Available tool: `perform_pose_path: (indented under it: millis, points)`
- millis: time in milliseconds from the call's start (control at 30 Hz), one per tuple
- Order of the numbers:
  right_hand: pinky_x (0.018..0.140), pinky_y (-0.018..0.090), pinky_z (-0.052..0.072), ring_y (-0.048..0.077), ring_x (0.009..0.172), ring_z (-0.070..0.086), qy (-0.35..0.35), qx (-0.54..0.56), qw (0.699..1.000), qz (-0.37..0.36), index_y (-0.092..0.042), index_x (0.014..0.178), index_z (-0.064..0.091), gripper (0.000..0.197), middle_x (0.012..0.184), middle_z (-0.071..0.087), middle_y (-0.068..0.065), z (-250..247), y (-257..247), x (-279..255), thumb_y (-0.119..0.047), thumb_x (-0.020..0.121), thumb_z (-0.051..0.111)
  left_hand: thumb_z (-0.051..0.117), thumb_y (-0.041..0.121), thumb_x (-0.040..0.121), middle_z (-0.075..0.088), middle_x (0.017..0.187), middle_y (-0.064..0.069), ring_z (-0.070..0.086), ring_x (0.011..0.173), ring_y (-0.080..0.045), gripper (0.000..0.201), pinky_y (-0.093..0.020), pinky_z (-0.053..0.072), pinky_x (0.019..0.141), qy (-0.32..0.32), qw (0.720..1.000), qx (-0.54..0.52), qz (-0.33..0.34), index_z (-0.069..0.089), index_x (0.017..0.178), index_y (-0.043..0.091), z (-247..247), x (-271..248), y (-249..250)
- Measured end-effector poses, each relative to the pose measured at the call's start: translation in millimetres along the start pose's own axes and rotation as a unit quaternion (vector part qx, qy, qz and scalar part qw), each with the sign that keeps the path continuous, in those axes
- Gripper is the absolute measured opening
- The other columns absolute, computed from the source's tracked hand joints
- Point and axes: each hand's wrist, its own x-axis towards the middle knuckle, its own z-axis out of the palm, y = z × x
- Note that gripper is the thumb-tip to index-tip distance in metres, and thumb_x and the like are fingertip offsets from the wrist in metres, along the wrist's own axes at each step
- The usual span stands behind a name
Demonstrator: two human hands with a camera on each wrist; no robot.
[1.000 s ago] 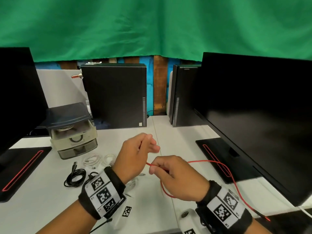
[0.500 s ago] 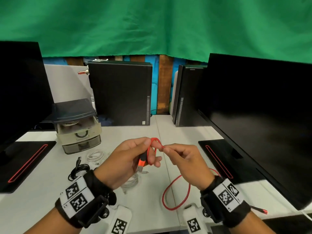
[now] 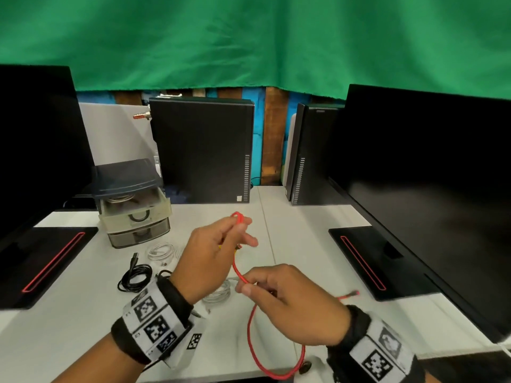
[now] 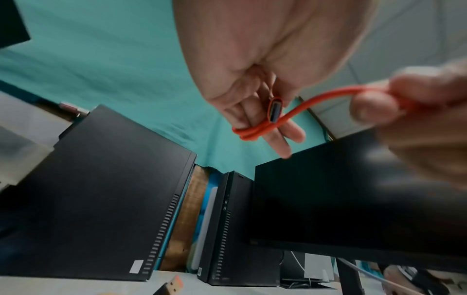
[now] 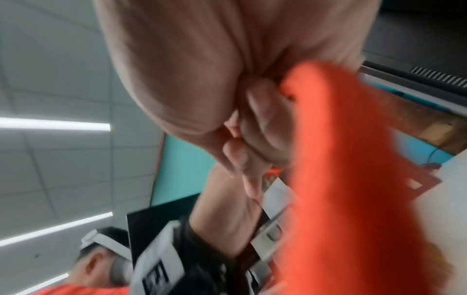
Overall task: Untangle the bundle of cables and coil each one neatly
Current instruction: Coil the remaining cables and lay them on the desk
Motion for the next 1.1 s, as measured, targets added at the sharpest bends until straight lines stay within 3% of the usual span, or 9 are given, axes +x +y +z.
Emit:
perform_pose_path:
  millis: [67,167,333,500,600,700,833,933,1100]
  points:
    - [0.065,0.033,0.046,0.009,0.070,0.062,0.006,0.023,1.000,-0.004,-0.014,0.094,0.068,0.028,0.067,0.059,0.003,-15,-9,-5,-0.032,0.103,0.049,0.043,0.037,0.103,0.073,0.080,0.015,0.071,0.086,-0.007,0.027,-0.024,0.053,0.089,-0.056,0.996,0.060,0.043,0.069,0.105,0.029,2,-3,-7]
    - [0.062,0.025,0.046,0.007,0.061,0.056,0.067,0.054,0.996,-0.019,-0.018,0.091,0.071,0.018,0.069,0.064,0.002,-39,-13,-11,-0.028,0.100,0.058,0.041,0.033,0.106,0.068,0.067,0.011,0.067,0.071,-0.011,0.029,-0.033,0.053,0.082,-0.132,0.987,0.075,0.050,0.069,0.095,0.035,3,-7,-1]
    - [0.051,0.010,0.038,0.002,0.047,0.047,0.203,0.126,0.971,-0.028,-0.015,0.083,0.074,0.010,0.055,0.055,-0.010,-56,2,-1,-0.022,0.089,0.071,0.040,0.034,0.105,0.059,0.053,-0.002,0.061,0.056,-0.013,0.040,-0.033,0.053,0.090,-0.228,0.950,-0.200,-0.075,0.076,0.089,0.027,-2,-8,26]
    - [0.046,0.007,0.036,-0.001,0.046,0.048,0.245,0.138,0.960,0.005,-0.013,0.104,0.075,0.020,0.054,0.056,-0.019,-45,22,9,-0.019,0.098,0.057,0.045,0.027,0.101,0.047,0.048,0.003,0.051,0.045,-0.011,0.046,-0.029,0.054,0.084,-0.125,0.913,-0.367,-0.129,0.059,0.101,-0.017,-9,1,28]
    - [0.050,0.007,0.039,-0.003,0.050,0.050,0.225,0.119,0.967,0.023,-0.015,0.108,0.074,0.022,0.056,0.056,-0.023,-38,32,13,-0.020,0.101,0.054,0.043,0.026,0.095,0.038,0.047,0.002,0.044,0.041,-0.012,0.042,-0.027,0.057,0.079,-0.078,0.887,-0.429,-0.151,0.068,0.097,-0.008,-16,5,35]
    - [0.066,0.006,0.043,-0.013,0.070,0.058,0.215,0.086,0.972,0.023,-0.017,0.111,0.073,0.023,0.064,0.059,-0.036,-31,40,18,-0.022,0.101,0.053,0.043,0.029,0.094,0.036,0.046,0.003,0.043,0.039,-0.011,0.042,-0.027,0.058,0.080,-0.066,0.870,-0.459,-0.165,0.078,0.084,0.008,-21,6,40]
    - [0.074,0.011,0.047,-0.002,0.084,0.063,0.232,0.047,0.971,0.038,-0.032,0.109,0.073,0.022,0.093,0.072,-0.020,-21,56,21,-0.032,0.101,0.053,0.041,0.031,0.095,0.038,0.044,0.004,0.044,0.039,-0.011,0.045,-0.027,0.058,0.079,-0.055,0.870,-0.456,-0.177,0.078,0.081,0.010,-24,8,39]
    - [0.071,0.009,0.047,-0.001,0.083,0.064,0.301,0.034,0.953,0.030,-0.038,0.103,0.069,0.019,0.090,0.072,-0.014,-28,61,21,-0.026,0.100,0.056,0.040,0.033,0.097,0.035,0.044,0.006,0.040,0.038,-0.008,0.046,-0.026,0.056,0.077,-0.043,0.866,-0.465,-0.181,0.077,0.081,0.010,-29,10,36]
    - [0.073,0.009,0.047,-0.003,0.081,0.064,0.469,-0.100,0.876,0.046,-0.024,0.110,0.074,0.020,0.090,0.070,-0.016,-67,70,11,-0.027,0.100,0.056,0.038,0.032,0.099,0.033,0.044,0.009,0.034,0.037,-0.006,0.047,-0.024,0.056,0.073,-0.039,0.846,-0.505,-0.166,0.076,0.081,0.009,-40,15,34]
